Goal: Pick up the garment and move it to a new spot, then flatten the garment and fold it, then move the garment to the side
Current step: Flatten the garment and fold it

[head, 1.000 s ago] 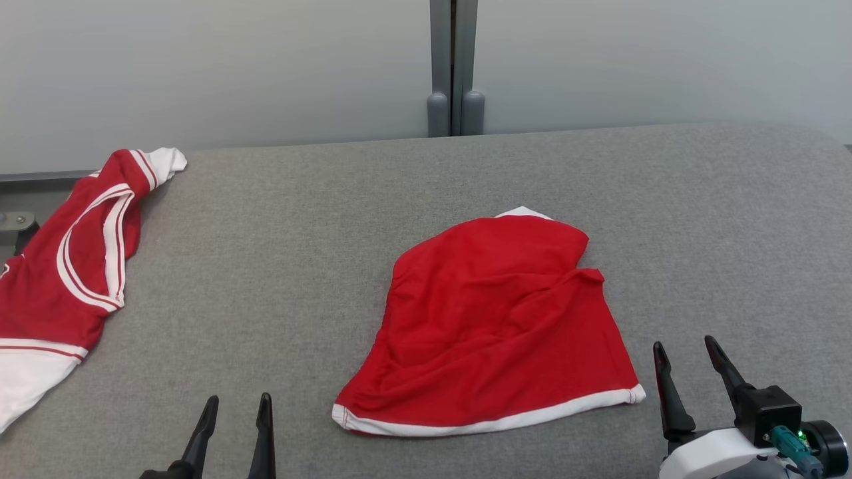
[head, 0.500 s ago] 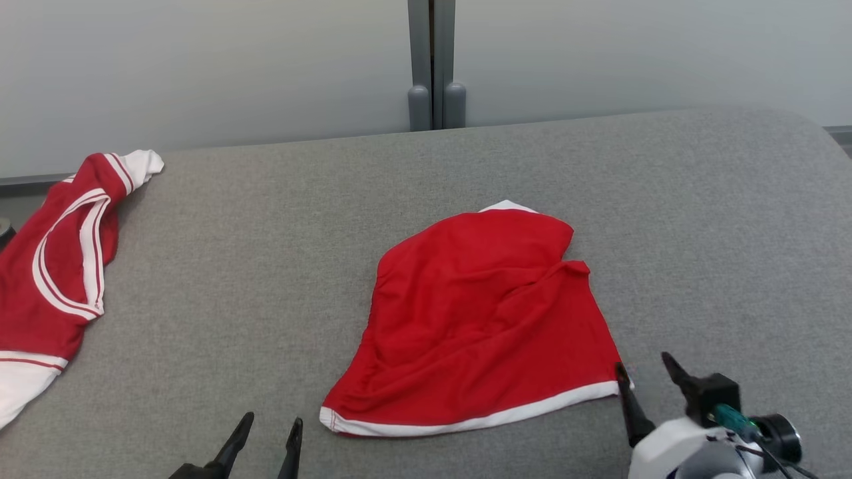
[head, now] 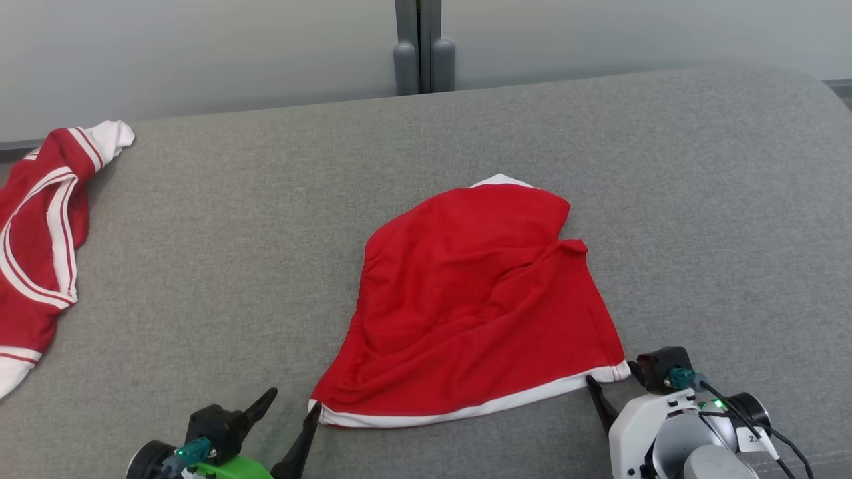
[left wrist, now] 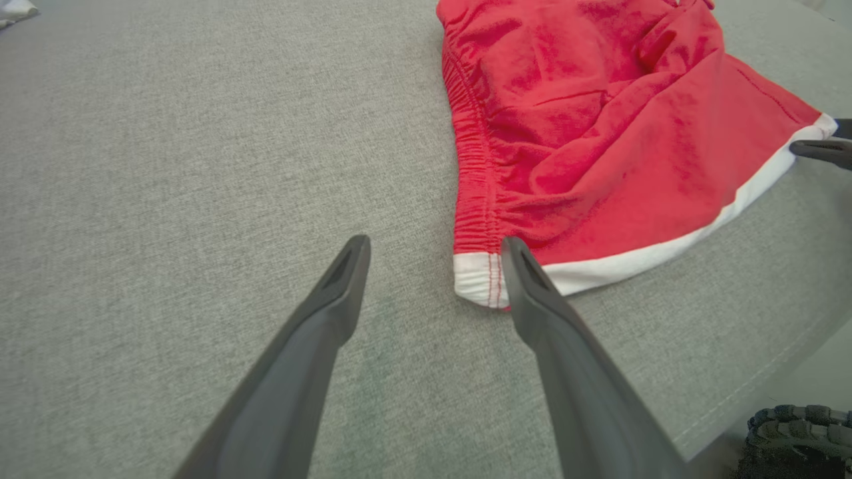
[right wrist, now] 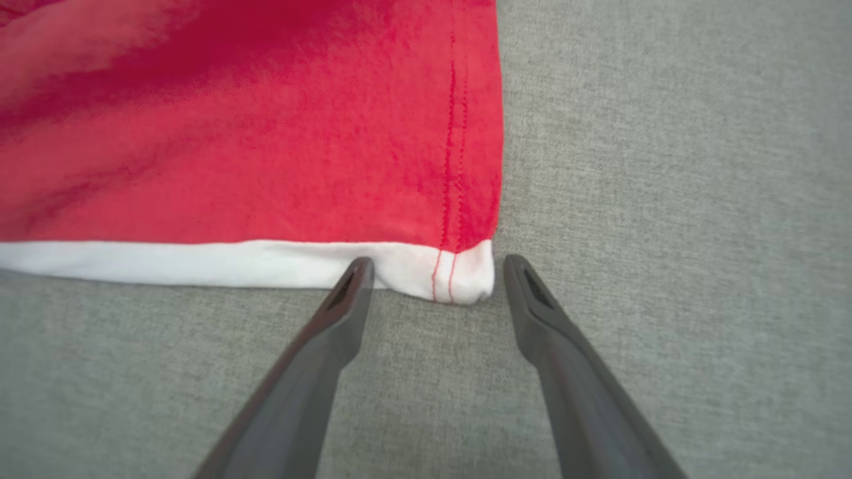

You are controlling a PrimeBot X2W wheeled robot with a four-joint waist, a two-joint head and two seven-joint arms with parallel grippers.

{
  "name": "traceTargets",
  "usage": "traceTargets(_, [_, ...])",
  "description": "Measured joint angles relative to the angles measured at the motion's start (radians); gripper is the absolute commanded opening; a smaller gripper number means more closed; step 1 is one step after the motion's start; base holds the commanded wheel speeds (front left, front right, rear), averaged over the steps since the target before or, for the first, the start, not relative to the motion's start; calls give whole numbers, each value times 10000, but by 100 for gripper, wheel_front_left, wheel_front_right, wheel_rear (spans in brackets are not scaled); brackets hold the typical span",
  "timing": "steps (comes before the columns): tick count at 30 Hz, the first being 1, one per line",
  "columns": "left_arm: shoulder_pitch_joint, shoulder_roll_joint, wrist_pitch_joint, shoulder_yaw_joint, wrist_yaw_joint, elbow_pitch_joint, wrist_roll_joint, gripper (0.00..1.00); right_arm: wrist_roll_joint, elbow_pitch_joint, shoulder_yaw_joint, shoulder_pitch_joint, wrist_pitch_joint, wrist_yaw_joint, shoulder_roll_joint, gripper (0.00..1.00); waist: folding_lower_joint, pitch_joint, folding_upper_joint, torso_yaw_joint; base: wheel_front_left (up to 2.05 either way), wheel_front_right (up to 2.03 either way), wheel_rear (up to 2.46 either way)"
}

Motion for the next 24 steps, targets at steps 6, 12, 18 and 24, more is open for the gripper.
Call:
traceTargets(6, [-434,314,86,-539,0,132,-454,100,48,125,54,-211,-100,0,69,100,0,265,0,-64,0,0,0])
traceTargets(12, [-705,663,245,-1227,0,359,-934,100,46,228,100,-408,-226,2,121,100,1,449,0,-157,0,0,0])
traceTargets(18, [-992,953,205,-1873,0,525,-1440,61,61,376,151,-579,-311,2,173,100,0,583,0,-212,0,0,0])
traceTargets(24, [-1337,1070,59,-2579,0,585,-1902,0,445,734,100,-843,-376,2,345,0,0,578,0,-238,0,0,0])
